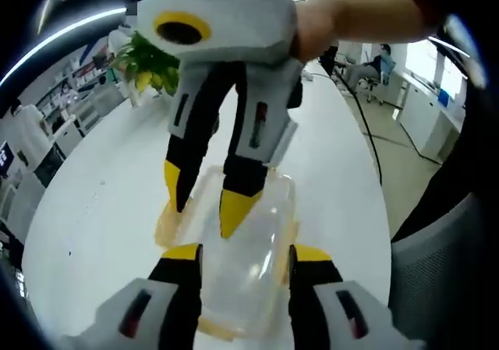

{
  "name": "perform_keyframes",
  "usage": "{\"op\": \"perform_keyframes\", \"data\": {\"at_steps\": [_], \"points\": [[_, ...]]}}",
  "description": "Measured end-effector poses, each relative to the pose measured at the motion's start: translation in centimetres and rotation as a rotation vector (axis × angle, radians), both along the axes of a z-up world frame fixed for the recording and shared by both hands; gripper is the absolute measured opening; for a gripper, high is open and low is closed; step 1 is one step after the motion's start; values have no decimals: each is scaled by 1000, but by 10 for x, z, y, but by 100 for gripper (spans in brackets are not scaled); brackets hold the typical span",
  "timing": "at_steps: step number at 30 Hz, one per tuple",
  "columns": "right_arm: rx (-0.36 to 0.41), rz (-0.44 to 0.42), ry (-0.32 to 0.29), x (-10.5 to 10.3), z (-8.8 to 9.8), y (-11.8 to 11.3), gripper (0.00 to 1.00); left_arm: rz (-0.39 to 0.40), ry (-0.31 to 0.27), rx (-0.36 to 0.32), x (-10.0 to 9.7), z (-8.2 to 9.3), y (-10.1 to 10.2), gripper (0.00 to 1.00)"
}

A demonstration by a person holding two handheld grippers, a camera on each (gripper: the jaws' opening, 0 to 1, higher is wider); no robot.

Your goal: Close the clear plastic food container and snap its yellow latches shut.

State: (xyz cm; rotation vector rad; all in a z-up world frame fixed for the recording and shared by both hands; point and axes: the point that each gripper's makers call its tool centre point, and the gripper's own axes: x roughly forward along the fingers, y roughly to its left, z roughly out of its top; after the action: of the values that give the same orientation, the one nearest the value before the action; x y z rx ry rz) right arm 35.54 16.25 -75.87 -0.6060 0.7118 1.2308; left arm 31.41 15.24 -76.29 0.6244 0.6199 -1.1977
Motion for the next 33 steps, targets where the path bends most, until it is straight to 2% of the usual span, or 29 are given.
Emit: {"op": "perform_keyframes", "data": {"at_steps": [5, 10, 11, 15, 20, 22, 28, 33], "points": [[-31, 34, 23, 7, -3, 0, 27, -9, -14, -3, -1, -1, -4, 42], [-54, 63, 46, 10, -6, 0, 27, -80, -77, 95, -7, -14, 1, 45], [-62, 68, 48, 11, -7, 0, 27, -91, -102, 87, -6, -12, -1, 45], [-84, 92, 73, 12, -9, 0, 29, -75, -97, 86, -4, -12, -2, 44], [-104, 112, 128, 13, -13, 1, 30, -91, -127, 99, -4, -14, -4, 45], [-111, 127, 180, 9, -14, 2, 28, -101, -142, 98, -4, -15, -4, 46], [-187, 157, 267, 11, -18, 2, 29, -117, -177, 87, -1, -16, -5, 47], [-299, 228, 289, 8, -20, 3, 29, -108, -171, 87, -1, -16, -5, 47]]}}
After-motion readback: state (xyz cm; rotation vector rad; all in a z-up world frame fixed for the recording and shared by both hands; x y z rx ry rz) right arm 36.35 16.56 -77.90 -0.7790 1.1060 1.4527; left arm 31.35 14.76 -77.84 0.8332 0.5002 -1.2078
